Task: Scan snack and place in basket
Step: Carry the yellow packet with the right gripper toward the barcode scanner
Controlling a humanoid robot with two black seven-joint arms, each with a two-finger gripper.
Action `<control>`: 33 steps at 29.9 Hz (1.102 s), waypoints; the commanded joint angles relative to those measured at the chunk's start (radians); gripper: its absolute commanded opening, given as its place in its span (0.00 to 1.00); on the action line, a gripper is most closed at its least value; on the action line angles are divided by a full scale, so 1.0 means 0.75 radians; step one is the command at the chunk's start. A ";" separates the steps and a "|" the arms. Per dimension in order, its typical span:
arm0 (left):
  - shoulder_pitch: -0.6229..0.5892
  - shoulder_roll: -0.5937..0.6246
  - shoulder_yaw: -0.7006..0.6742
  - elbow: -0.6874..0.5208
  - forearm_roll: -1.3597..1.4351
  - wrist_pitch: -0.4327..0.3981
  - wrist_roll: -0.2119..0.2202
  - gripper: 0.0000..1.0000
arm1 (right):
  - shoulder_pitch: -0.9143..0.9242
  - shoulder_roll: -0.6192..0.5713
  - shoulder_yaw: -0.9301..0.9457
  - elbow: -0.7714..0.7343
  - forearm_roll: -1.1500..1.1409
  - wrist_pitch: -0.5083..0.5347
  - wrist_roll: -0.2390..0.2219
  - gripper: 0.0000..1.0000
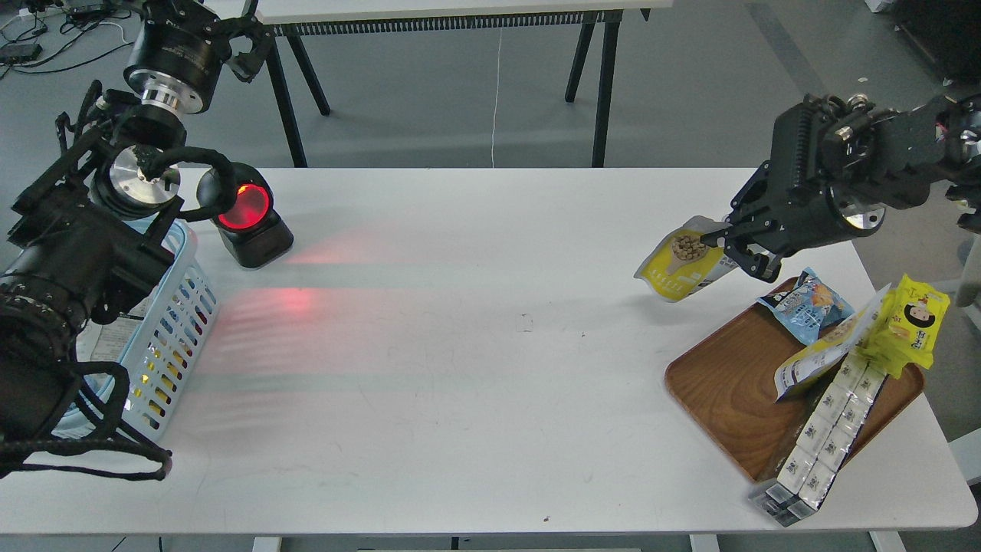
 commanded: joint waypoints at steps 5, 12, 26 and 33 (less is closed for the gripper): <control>0.000 0.000 0.000 -0.001 0.000 0.000 0.002 1.00 | -0.058 0.111 0.242 -0.008 0.028 0.078 0.000 0.00; -0.002 -0.002 0.000 -0.003 0.000 0.000 0.002 1.00 | -0.087 0.266 0.314 -0.070 0.030 0.103 0.000 0.00; -0.002 -0.006 -0.002 -0.003 -0.002 0.002 0.000 1.00 | -0.158 0.649 0.377 -0.362 0.122 0.103 0.000 0.00; -0.008 -0.004 -0.006 -0.003 -0.002 0.000 -0.002 1.00 | -0.185 0.768 0.377 -0.430 0.122 0.103 0.000 0.00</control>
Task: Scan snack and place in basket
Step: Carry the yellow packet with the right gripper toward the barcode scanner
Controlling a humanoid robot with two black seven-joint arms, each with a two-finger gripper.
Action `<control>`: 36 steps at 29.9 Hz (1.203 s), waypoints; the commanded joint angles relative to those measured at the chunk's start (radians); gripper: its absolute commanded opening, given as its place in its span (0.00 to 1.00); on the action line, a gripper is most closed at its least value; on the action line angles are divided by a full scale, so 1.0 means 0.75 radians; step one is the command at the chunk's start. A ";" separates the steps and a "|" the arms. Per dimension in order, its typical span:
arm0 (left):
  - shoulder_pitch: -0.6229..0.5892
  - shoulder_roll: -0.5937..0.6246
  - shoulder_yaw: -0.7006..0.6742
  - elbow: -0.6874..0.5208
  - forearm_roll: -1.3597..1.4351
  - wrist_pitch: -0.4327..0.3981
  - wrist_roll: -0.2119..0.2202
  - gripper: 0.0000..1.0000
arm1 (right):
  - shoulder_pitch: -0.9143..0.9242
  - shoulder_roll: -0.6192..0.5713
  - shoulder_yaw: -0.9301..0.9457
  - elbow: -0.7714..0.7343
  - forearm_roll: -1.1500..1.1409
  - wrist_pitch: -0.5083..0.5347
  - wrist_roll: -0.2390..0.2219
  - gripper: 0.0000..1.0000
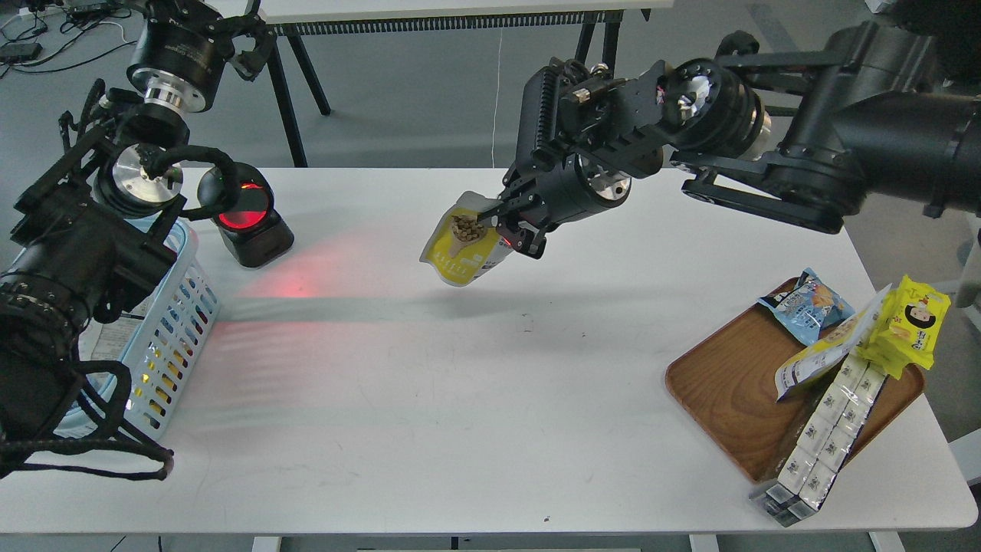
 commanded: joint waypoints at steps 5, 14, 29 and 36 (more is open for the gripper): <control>0.001 -0.001 -0.005 0.000 -0.004 -0.002 -0.039 1.00 | -0.042 0.101 -0.002 -0.063 0.000 0.000 0.000 0.00; 0.001 0.005 -0.001 0.000 -0.004 -0.002 -0.039 1.00 | -0.099 0.203 -0.013 -0.154 -0.002 0.000 0.000 0.01; 0.003 0.011 -0.009 0.000 -0.006 -0.002 -0.041 1.00 | -0.115 0.258 -0.023 -0.218 -0.006 0.000 0.000 0.01; 0.005 0.011 -0.009 0.002 -0.006 -0.002 -0.041 1.00 | -0.109 0.261 -0.023 -0.214 -0.006 0.000 0.000 0.05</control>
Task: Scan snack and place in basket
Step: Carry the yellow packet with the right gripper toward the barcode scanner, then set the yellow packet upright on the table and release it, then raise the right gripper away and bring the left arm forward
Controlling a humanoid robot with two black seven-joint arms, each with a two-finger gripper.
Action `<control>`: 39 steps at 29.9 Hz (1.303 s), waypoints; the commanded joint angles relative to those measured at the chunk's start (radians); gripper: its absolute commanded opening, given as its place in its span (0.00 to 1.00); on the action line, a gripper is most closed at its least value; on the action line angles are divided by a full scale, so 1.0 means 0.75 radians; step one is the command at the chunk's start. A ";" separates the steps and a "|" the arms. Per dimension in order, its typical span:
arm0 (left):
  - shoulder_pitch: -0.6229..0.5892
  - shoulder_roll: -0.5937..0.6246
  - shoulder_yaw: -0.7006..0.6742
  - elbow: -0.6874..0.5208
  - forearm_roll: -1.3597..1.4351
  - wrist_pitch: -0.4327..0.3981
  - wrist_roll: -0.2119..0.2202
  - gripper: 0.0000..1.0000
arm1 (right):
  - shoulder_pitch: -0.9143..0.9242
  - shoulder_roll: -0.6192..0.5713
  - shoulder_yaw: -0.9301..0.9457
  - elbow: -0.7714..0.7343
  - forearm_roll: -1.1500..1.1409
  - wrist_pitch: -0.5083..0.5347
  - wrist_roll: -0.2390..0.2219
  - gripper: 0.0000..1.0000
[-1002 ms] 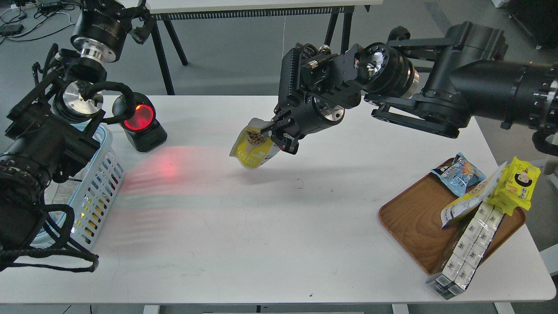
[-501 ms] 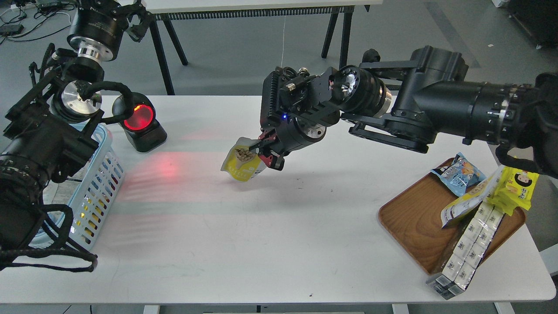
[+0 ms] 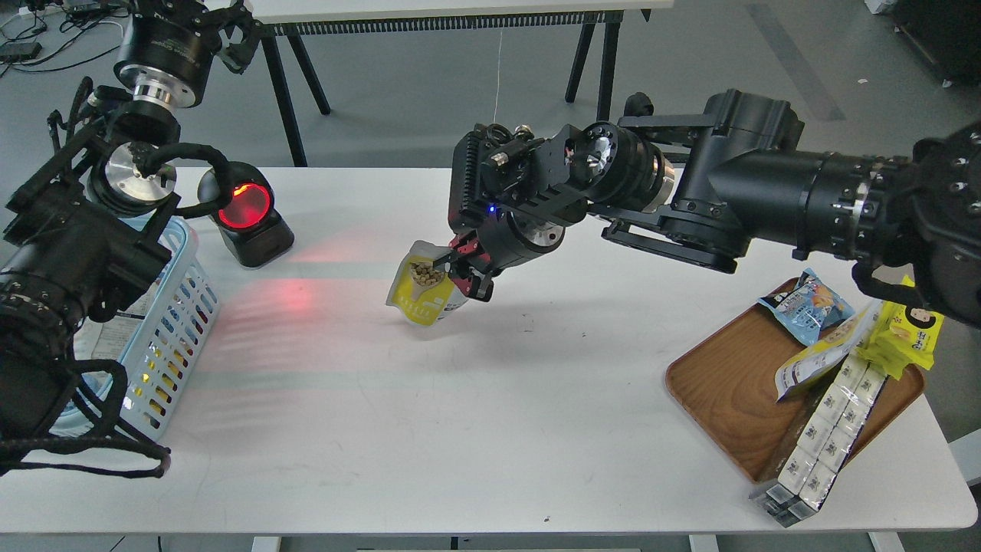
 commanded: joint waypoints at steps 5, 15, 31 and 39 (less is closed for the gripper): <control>0.000 0.000 0.000 0.002 0.000 0.000 0.000 1.00 | 0.003 0.000 0.000 0.002 0.001 0.000 0.000 0.05; 0.000 0.020 -0.002 0.002 0.000 0.000 0.000 1.00 | 0.066 -0.055 0.012 0.039 0.009 -0.004 0.000 0.45; -0.027 0.033 0.014 -0.002 0.043 0.000 0.021 1.00 | 0.103 -0.554 0.360 0.172 0.468 0.049 0.000 0.93; -0.149 0.112 0.141 -0.043 0.274 0.000 0.082 0.99 | -0.130 -0.775 0.536 0.178 0.835 -0.041 0.000 0.96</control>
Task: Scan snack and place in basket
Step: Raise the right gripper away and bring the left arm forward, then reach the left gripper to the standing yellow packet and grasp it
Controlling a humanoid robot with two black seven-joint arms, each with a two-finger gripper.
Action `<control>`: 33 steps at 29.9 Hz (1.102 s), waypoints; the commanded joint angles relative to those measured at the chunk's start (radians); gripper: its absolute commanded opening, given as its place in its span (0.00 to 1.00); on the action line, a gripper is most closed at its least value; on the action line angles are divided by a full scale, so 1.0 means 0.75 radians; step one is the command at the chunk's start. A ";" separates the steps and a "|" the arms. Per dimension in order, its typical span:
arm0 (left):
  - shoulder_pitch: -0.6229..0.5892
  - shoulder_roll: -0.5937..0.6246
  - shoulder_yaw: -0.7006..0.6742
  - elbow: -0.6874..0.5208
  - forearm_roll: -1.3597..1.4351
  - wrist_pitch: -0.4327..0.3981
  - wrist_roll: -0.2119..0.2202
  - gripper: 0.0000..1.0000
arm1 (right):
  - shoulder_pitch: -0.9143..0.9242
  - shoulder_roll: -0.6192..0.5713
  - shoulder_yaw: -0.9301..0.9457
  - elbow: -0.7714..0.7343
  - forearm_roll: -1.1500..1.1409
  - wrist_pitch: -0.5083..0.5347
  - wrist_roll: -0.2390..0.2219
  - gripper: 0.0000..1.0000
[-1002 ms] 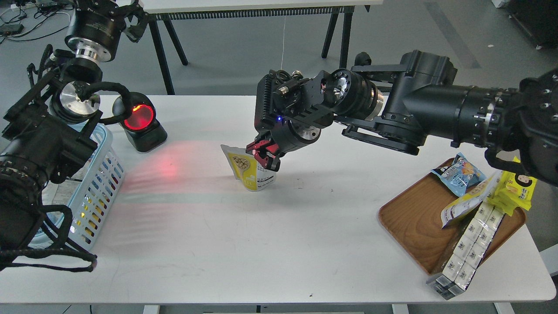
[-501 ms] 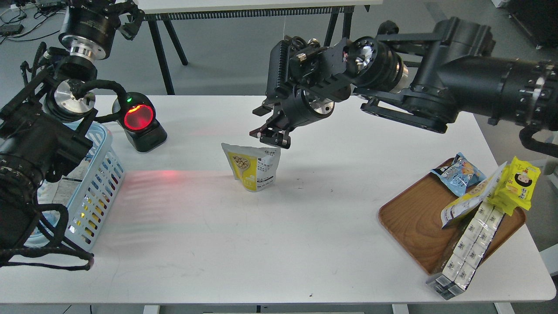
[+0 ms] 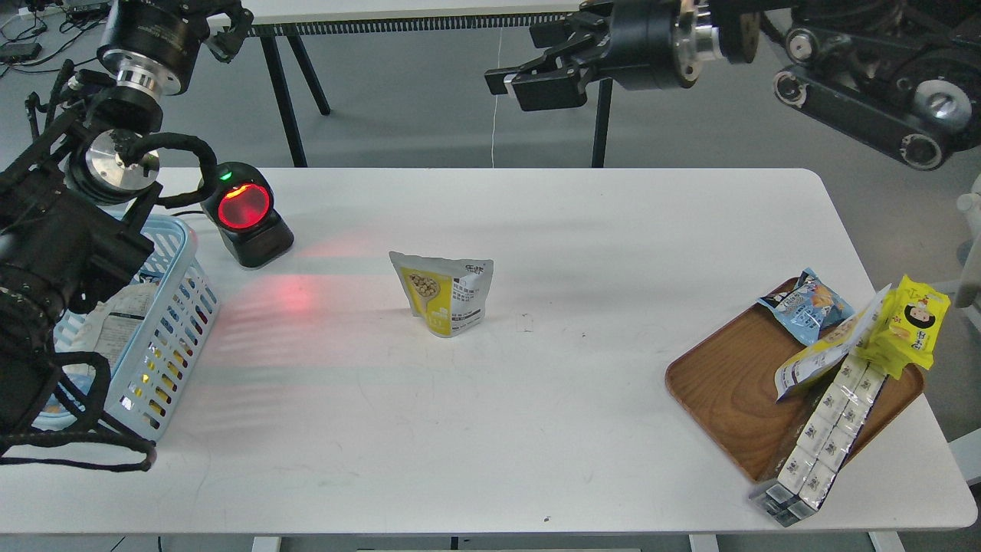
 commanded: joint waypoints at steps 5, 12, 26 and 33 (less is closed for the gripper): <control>-0.140 0.032 0.109 -0.052 0.317 0.000 0.030 0.99 | -0.215 -0.177 0.196 -0.013 0.274 -0.071 0.000 0.96; -0.140 0.165 0.114 -0.389 0.639 0.000 0.032 0.99 | -0.376 -0.236 0.271 -0.023 0.683 -0.139 0.000 0.97; -0.058 0.364 0.173 -1.171 1.660 0.000 0.017 0.99 | -0.571 -0.093 0.355 -0.225 1.612 -0.088 0.000 0.98; 0.017 0.270 0.298 -1.218 2.141 0.000 0.009 0.98 | -0.636 -0.091 0.380 -0.256 1.984 0.045 0.000 0.98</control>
